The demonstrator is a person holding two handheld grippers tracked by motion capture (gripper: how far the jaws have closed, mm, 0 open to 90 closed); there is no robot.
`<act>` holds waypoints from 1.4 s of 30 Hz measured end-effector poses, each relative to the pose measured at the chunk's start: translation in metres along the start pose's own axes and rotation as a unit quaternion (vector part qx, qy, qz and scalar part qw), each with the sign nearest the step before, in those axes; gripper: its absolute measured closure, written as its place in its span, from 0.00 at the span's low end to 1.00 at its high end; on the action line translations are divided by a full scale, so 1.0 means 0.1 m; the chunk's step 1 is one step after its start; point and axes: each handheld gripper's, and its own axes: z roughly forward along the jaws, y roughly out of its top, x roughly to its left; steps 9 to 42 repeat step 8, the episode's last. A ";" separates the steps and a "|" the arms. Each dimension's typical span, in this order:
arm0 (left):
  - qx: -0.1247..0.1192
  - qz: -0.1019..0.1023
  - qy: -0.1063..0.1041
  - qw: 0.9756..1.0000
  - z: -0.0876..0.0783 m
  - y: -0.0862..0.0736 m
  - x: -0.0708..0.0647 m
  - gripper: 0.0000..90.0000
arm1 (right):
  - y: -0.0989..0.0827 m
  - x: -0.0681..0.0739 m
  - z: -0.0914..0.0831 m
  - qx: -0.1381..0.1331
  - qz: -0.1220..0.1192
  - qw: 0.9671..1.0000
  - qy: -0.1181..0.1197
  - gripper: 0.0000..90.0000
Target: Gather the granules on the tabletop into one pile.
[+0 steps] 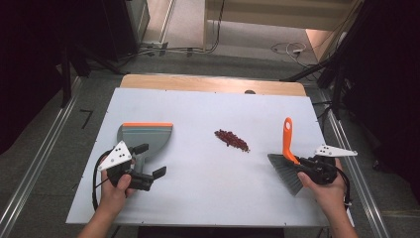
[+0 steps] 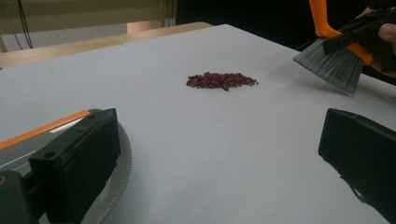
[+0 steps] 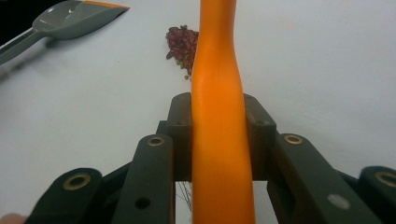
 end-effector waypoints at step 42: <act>0.001 -0.001 -0.001 1.000 0.01 0.00 0.00 0.00 | 0.00 -0.01 -0.01 -0.002 0.004 1.000 -0.001 0.76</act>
